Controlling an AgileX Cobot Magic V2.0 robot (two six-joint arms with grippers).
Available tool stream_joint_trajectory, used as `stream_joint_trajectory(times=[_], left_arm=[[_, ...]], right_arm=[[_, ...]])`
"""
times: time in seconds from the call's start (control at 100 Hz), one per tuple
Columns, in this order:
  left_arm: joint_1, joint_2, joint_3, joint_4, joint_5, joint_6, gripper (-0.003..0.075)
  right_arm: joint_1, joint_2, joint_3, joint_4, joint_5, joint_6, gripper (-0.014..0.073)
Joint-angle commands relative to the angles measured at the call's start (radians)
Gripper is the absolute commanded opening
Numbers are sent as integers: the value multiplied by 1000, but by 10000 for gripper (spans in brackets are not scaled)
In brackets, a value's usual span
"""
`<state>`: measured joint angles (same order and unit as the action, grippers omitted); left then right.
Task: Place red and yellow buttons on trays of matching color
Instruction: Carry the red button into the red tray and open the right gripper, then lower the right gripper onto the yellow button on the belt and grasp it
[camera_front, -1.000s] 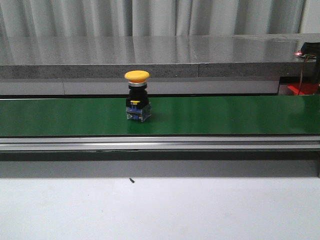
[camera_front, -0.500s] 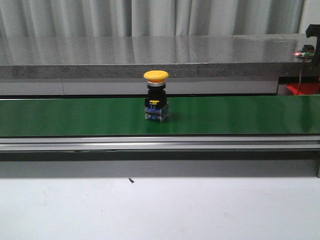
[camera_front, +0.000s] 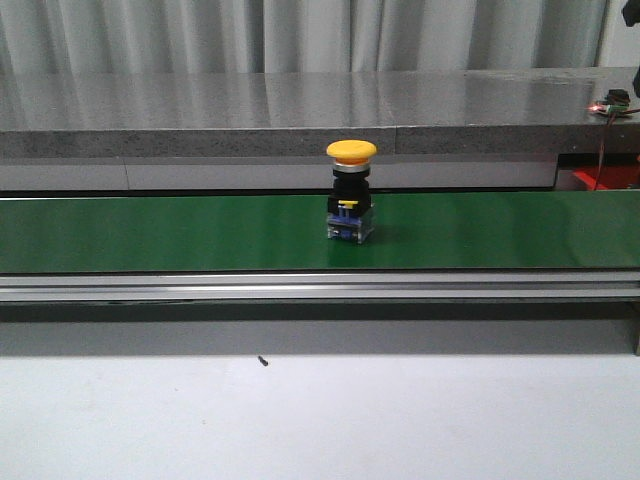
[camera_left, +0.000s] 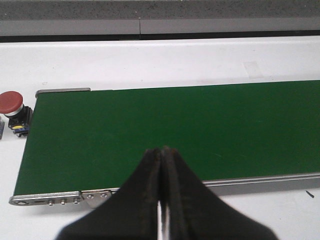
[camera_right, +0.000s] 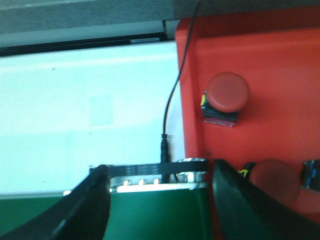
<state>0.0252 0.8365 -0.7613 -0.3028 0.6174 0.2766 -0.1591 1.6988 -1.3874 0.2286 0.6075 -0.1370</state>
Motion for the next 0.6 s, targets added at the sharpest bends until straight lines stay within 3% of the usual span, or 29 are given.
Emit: stream_joint_trajectory(times=[0.0, 0.25, 0.59], left_arm=[[-7, -10, -26, -18, -68, 1, -20], [-7, -10, -26, -18, -68, 1, -20], [-7, -10, -26, -18, -68, 1, -20]], right_arm=[[26, -114, 20, 11, -44, -12, 450], [128, -189, 55, 13, 67, -13, 450], [276, -193, 55, 13, 239, -131, 450]])
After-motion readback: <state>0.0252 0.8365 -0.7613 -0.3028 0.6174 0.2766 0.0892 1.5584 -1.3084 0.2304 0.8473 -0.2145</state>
